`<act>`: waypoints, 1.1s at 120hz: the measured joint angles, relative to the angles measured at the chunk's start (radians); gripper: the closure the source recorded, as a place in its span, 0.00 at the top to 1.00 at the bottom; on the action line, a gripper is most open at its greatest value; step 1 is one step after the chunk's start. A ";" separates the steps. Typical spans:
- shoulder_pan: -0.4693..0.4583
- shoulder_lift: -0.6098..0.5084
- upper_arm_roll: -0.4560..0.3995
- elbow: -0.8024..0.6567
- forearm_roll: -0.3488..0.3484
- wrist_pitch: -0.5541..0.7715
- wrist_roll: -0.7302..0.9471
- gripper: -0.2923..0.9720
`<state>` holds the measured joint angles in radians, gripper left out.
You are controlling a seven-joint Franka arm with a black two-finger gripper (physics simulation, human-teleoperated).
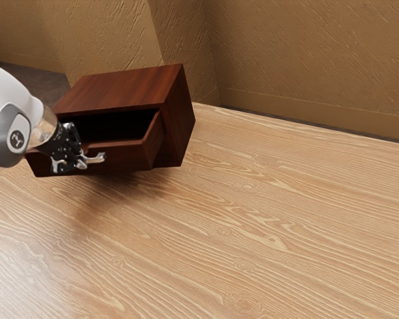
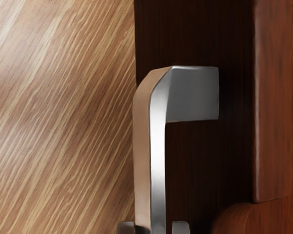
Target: Pull the drawer handle with one arm to open the drawer
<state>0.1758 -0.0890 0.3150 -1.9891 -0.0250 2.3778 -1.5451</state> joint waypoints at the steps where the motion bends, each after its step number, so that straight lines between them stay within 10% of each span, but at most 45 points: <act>1: 0.000 -0.003 0.000 -0.003 0.001 0.001 0.000 0.16; 109: 0.021 -0.168 -0.034 -0.189 0.047 0.056 -0.022 0.15; 132: 0.025 -0.186 -0.034 -0.191 0.052 0.079 -0.021 0.43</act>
<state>0.2008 -0.2754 0.2808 -2.1801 0.0275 2.4564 -1.5659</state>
